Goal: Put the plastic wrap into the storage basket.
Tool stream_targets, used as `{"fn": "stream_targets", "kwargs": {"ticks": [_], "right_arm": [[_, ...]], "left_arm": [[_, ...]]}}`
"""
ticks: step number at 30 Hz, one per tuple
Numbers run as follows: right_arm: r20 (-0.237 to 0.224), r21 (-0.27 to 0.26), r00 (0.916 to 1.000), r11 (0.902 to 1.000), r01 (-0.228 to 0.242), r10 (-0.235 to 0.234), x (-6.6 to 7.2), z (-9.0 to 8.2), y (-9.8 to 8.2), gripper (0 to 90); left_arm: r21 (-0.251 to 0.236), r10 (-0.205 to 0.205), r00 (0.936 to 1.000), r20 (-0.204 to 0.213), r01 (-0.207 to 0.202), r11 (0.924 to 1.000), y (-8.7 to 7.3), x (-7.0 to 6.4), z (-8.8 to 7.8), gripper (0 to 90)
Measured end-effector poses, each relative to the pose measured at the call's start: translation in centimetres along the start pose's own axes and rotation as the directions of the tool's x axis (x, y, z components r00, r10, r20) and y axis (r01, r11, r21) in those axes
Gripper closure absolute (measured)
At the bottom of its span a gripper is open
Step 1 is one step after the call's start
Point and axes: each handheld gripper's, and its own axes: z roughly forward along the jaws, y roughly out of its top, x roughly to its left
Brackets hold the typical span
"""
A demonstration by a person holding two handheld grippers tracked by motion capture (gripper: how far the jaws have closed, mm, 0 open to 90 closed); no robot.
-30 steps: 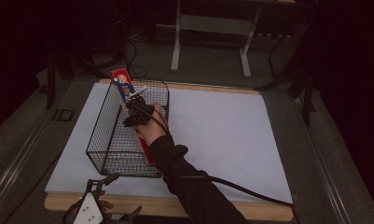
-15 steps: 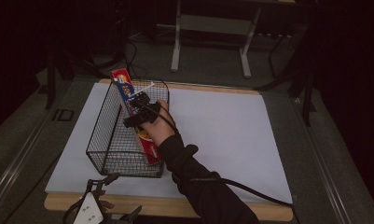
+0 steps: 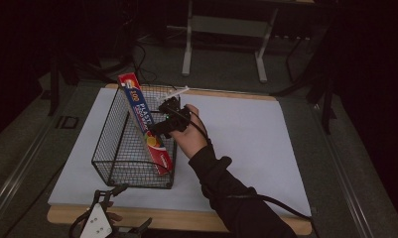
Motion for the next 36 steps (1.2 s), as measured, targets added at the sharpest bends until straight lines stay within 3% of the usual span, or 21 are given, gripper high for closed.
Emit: {"fn": "stream_targets", "kwargs": {"ticks": [11, 15, 19, 31, 36], "right_arm": [[0.027, -0.034, 0.9994, 0.9992, -0.022, 0.023, -2.3, -2.7, -2.0, 13.6], [0.065, -0.047, 0.9975, 0.9986, -0.025, 0.028, -3.3, -3.3, -3.4, 15.7], [0.055, -0.047, 0.9975, 0.9980, -0.042, 0.044, -4.1, -3.8, -4.7, 15.5], [0.055, -0.074, 0.9972, 0.9962, -0.047, 0.051, -5.1, -5.3, -8.7, 15.6], [0.078, -0.104, 0.9962, 0.9941, -0.031, 0.039, -5.4, -5.9, -10.4, 15.5]], "left_arm": [[0.008, -0.001, 1.0000, -0.005, 0.001, 1.0000, 0.0, 0.0, 0.1, 0.1], [0.011, 0.000, 1.0000, -0.006, 0.000, 0.9999, -0.1, 0.0, 0.1, 0.1], [0.008, -0.002, 1.0000, -0.008, 0.002, 1.0000, -0.1, 0.1, 0.1, 0.1], [0.012, 0.000, 1.0000, -0.008, 0.000, 0.9999, -0.1, 0.1, 0.2, 0.1], [0.010, -0.001, 1.0000, -0.009, 0.001, 0.9999, -0.1, 0.1, 0.1, 0.1]]}}
